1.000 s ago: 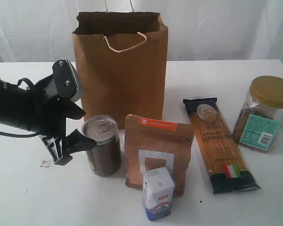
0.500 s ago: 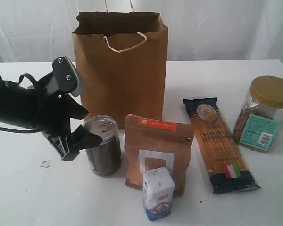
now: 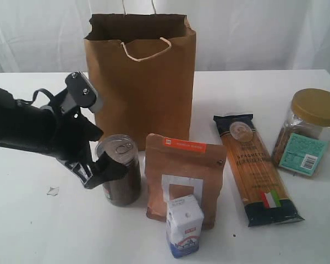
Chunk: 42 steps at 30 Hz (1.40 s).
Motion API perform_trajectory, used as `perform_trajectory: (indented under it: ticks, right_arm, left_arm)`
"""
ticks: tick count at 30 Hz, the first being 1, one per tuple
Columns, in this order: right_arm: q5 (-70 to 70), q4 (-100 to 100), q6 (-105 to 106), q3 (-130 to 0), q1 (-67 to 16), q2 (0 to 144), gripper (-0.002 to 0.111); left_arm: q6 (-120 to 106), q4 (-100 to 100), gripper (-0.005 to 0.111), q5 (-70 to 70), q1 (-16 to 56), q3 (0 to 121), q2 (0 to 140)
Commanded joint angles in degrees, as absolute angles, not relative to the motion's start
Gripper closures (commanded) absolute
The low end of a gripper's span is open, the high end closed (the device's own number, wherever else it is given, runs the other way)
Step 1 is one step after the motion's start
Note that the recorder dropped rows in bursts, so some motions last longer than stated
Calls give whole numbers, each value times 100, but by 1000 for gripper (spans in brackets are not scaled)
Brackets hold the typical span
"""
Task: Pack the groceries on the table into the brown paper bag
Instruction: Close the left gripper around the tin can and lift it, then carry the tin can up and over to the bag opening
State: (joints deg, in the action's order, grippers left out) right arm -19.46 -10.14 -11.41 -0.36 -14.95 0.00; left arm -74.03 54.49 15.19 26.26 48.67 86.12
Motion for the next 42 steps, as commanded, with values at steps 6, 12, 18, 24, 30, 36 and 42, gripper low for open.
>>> perform_trajectory:
  ticks: [6, 12, 18, 24, 30, 36, 42]
  right_arm:
    - [-1923, -1019, -1138, 0, -1494, 0, 108]
    - [-1923, -1019, -1138, 0, -1494, 0, 108]
    - [-1923, -1019, -1138, 0, -1494, 0, 108]
    - [-1923, -1019, -1138, 0, -1494, 0, 108]
    - [-1923, -1019, -1138, 0, -1494, 0, 108]
    - [-1923, -1019, -1138, 0, -1494, 0, 108]
    - [-1923, -1019, -1138, 0, -1494, 0, 108]
  left_arm:
    - [-7456, 5564, 6, 1058, 3007, 4895, 9011]
    - [-7471, 5673, 6, 1062, 3007, 5202, 9226]
    - [-7415, 5694, 14, 1141, 3007, 5424, 9440]
    - [-7284, 5694, 58, 1271, 3007, 5424, 9542]
    - [-7175, 5519, 106, 1605, 3007, 5432, 9433]
    - [-6240, 4544, 107, 1961, 2996, 5432, 8615]
    - [-4339, 2804, 107, 2583, 2984, 5432, 7364]
